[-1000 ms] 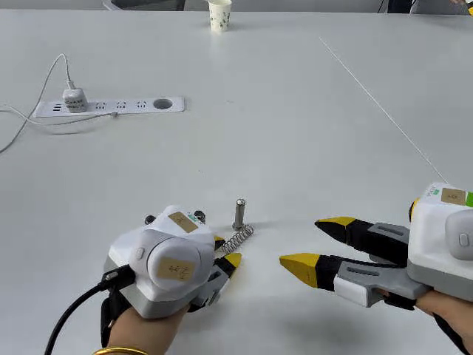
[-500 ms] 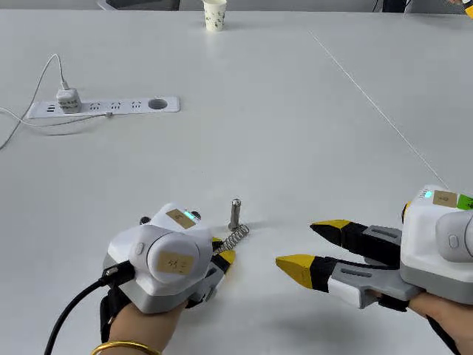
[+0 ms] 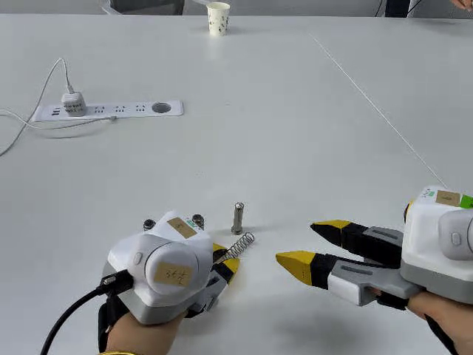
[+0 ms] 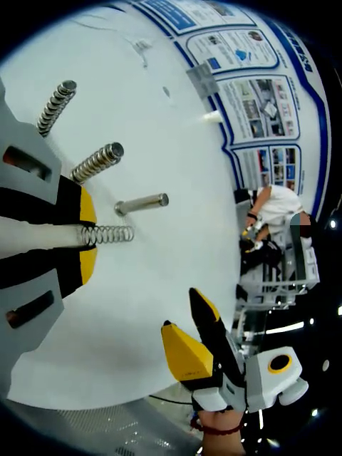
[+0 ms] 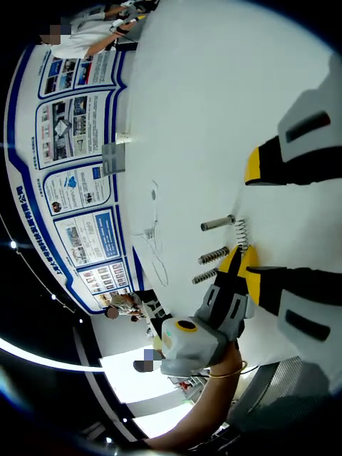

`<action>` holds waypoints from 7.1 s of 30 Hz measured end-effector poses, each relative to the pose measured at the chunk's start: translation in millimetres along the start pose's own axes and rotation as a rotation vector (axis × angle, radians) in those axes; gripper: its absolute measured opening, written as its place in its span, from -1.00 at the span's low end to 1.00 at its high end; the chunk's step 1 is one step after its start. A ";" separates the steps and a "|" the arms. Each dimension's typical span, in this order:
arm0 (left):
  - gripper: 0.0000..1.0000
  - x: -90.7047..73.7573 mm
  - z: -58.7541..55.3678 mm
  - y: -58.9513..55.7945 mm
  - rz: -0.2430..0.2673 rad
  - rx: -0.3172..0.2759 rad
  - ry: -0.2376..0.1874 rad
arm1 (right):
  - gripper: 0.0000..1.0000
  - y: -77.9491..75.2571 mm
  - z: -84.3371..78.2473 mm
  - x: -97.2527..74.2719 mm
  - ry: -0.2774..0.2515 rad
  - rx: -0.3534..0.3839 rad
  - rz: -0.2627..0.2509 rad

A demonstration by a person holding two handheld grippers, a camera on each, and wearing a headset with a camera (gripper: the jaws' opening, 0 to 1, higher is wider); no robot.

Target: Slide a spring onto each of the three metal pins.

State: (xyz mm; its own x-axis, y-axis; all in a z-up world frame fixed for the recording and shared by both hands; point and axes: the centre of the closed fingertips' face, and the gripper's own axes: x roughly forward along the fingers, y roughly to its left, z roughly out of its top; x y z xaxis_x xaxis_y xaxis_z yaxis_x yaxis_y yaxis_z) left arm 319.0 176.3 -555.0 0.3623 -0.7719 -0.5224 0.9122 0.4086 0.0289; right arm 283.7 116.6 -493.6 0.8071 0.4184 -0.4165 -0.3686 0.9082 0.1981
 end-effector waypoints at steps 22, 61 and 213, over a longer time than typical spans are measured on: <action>-0.79 -38.0 23.5 -18.3 -0.047 0.025 -0.157 | -0.29 21.3 15.5 4.2 -0.034 0.124 0.107; -0.79 -85.4 64.1 -32.3 -0.085 0.088 -0.347 | -0.61 67.4 42.8 6.6 -0.120 0.465 0.384; 0.46 -122.3 -1.8 41.7 0.166 -0.180 -0.121 | -0.77 9.6 5.6 92.2 0.111 -0.264 -0.009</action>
State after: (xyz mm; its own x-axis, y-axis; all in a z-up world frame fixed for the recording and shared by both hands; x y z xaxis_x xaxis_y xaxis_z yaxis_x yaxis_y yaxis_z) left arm 312.5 288.6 -491.5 0.5345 -0.7351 -0.4171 0.7934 0.6065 -0.0521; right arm 357.2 163.9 -525.1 0.7608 0.3957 -0.5144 -0.4808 0.8760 -0.0373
